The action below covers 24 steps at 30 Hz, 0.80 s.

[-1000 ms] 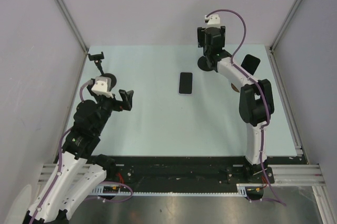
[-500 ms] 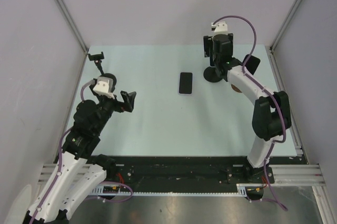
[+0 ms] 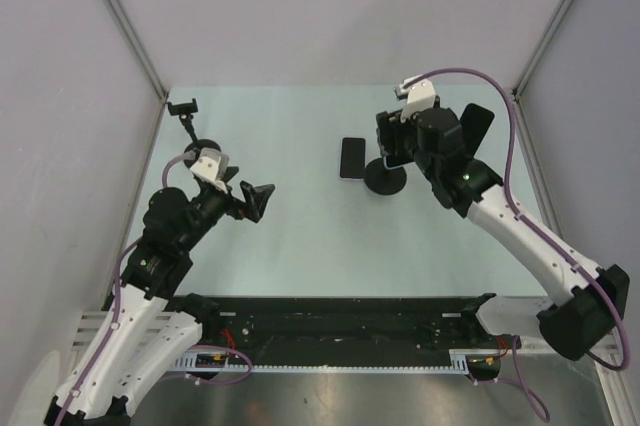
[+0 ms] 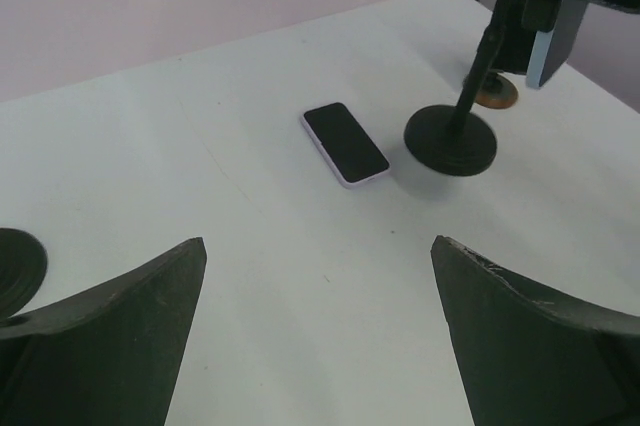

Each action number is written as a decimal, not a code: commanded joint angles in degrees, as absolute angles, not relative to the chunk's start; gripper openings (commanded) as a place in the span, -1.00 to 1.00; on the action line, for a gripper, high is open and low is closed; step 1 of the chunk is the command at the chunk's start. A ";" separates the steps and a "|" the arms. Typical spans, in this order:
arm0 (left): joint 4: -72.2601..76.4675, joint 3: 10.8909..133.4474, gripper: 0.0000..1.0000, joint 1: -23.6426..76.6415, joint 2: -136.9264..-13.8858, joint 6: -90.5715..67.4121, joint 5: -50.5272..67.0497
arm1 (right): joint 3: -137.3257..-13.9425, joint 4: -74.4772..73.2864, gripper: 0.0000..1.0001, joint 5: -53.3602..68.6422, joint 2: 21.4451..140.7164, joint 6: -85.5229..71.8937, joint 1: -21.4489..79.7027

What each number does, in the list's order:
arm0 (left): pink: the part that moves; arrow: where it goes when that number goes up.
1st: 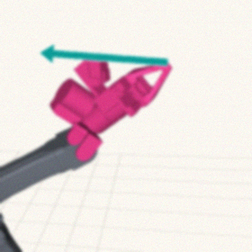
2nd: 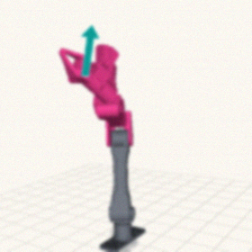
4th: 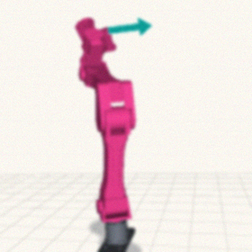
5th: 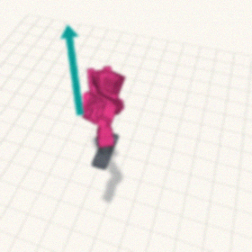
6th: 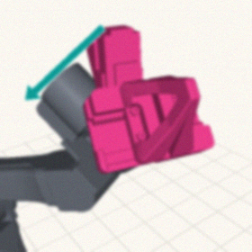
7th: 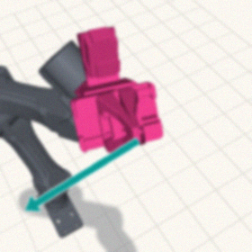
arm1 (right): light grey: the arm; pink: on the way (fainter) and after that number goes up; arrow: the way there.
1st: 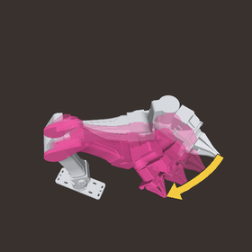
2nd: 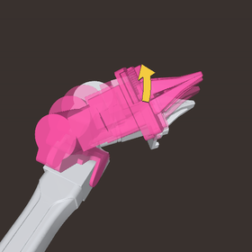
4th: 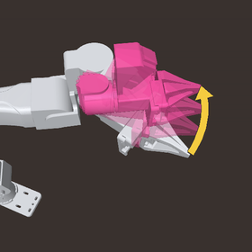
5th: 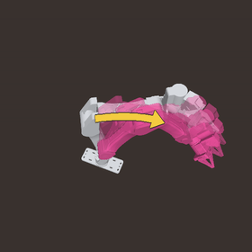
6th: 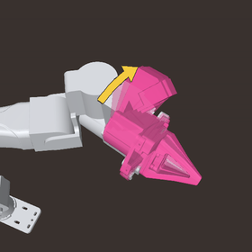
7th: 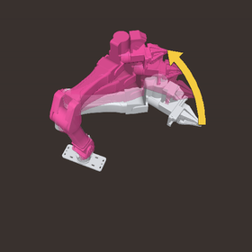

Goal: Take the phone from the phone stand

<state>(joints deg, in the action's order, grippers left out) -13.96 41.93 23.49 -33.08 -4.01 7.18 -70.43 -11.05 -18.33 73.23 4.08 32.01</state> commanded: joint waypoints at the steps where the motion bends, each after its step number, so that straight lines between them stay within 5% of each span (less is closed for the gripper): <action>1: -11.07 41.84 1.00 23.73 -35.24 -2.46 17.20 | -65.84 -6.68 -1.00 -12.40 65.15 1.93 37.43; 12: -9.50 41.66 0.99 34.88 -38.93 -7.11 13.46 | -53.45 1.30 -1.00 -6.16 58.80 2.11 49.12; 24: 6.31 32.09 1.00 45.53 -39.64 -12.65 6.75 | -44.82 11.43 -1.00 13.50 55.55 3.95 48.70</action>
